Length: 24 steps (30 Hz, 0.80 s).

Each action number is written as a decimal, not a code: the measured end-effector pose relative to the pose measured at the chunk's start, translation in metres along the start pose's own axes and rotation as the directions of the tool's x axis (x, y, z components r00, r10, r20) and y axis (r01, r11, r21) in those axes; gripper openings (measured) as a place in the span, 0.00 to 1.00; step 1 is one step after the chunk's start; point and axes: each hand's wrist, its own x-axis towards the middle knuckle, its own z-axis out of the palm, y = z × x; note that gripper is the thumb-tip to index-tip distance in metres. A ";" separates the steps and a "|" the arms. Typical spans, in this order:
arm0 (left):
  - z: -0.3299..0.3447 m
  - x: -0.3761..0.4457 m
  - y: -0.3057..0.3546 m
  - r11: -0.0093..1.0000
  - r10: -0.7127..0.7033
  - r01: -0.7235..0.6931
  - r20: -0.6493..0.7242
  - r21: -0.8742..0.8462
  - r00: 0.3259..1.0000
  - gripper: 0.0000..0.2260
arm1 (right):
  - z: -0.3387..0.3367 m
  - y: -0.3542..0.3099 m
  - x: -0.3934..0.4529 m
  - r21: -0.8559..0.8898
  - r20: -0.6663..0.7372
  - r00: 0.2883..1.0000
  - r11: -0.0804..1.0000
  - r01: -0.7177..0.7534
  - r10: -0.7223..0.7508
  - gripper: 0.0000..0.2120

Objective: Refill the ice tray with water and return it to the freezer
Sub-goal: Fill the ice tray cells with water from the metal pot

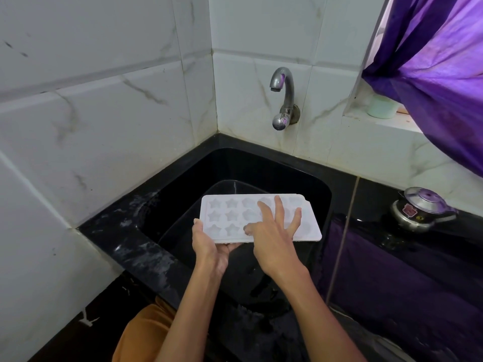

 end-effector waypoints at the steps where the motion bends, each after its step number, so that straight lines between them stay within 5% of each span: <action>1: -0.001 0.001 0.000 1.000 0.002 -0.002 -0.002 -0.002 1.000 0.24 | 0.001 -0.001 0.000 -0.005 0.011 1.000 1.000 -0.004 0.004 0.25; 24: 0.002 -0.005 -0.001 1.000 0.005 -0.005 -0.007 0.014 1.000 0.25 | -0.003 0.006 0.000 -0.010 -0.002 1.000 1.000 -0.016 0.016 0.29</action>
